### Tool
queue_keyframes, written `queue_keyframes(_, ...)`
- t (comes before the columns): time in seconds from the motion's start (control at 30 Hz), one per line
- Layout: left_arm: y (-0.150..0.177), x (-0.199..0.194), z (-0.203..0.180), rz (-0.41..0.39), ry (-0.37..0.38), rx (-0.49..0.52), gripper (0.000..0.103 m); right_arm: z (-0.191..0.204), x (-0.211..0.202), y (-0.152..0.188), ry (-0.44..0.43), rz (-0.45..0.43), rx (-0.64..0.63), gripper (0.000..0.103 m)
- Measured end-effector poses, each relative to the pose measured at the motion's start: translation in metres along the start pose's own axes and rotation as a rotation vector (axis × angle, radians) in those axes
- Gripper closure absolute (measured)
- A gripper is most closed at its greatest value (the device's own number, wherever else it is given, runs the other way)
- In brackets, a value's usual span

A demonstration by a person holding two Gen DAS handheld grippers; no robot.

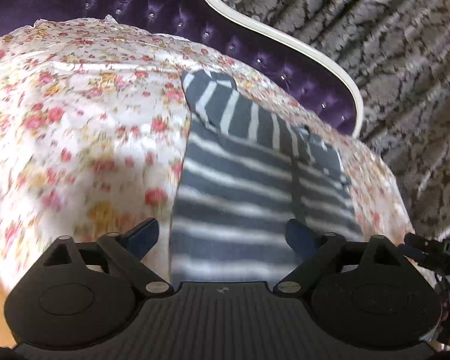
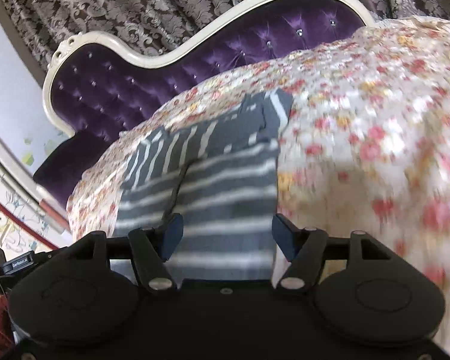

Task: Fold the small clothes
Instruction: 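Grasp the ribbed hem with the left tool while the right tool grips beside it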

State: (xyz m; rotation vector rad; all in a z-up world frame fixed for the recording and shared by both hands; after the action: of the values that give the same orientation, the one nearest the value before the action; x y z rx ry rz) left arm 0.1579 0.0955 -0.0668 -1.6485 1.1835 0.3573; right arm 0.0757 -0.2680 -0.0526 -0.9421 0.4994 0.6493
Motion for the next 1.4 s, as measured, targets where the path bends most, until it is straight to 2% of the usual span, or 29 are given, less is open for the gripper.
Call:
queue_keyframes(0.13,0.032,-0.007,-0.007,0.047,0.002,0.011,0.020,0.006,-0.010,0.034,0.000,0.028,0.003,0.033)
queue_keyframes(0.2,0.045,-0.005,-0.010,0.081,-0.002,0.022,0.029,0.010,-0.014,0.050,0.007,0.043,0.007,0.033)
queue_keyframes(0.33,0.065,0.003,-0.011,0.123,-0.015,0.035,0.032,0.014,-0.011,0.077,0.012,0.088,-0.006,0.033)
queue_keyframes(0.53,0.069,0.002,-0.006,0.096,-0.034,0.007,0.036,0.013,-0.005,0.102,0.011,0.135,0.002,0.033)
queue_keyframes(0.8,0.069,0.010,-0.006,0.107,-0.047,0.014,0.038,0.017,0.007,0.108,-0.022,0.167,0.024,0.033)
queue_keyframes(1.13,0.055,0.024,-0.013,0.128,0.024,0.043,0.039,0.017,0.014,0.104,-0.066,0.143,0.074,0.033)
queue_keyframes(1.27,0.057,0.022,-0.009,0.117,0.009,0.027,0.062,0.018,0.015,0.103,-0.051,0.147,0.067,0.038)
queue_keyframes(1.37,0.062,0.018,-0.006,0.111,-0.025,0.040,0.081,0.016,0.016,0.104,-0.022,0.153,0.060,0.052)
queue_keyframes(1.4,0.062,0.017,-0.005,0.106,-0.035,0.034,0.085,0.015,0.016,0.104,-0.012,0.160,0.058,0.061)
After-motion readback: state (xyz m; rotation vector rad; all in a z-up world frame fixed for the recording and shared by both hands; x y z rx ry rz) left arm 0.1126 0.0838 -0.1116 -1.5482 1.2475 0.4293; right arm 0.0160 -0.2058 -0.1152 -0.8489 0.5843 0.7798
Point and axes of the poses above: each gripper's, at about its wrist camera, not at the fingertips, and x roughly the way its jaws point, z to its left, y to its underside, the point moved 6 cm from there along x, roughly the way its jaws point, and after that the axes turned 8 degrees about z, right-handed, at the moved point
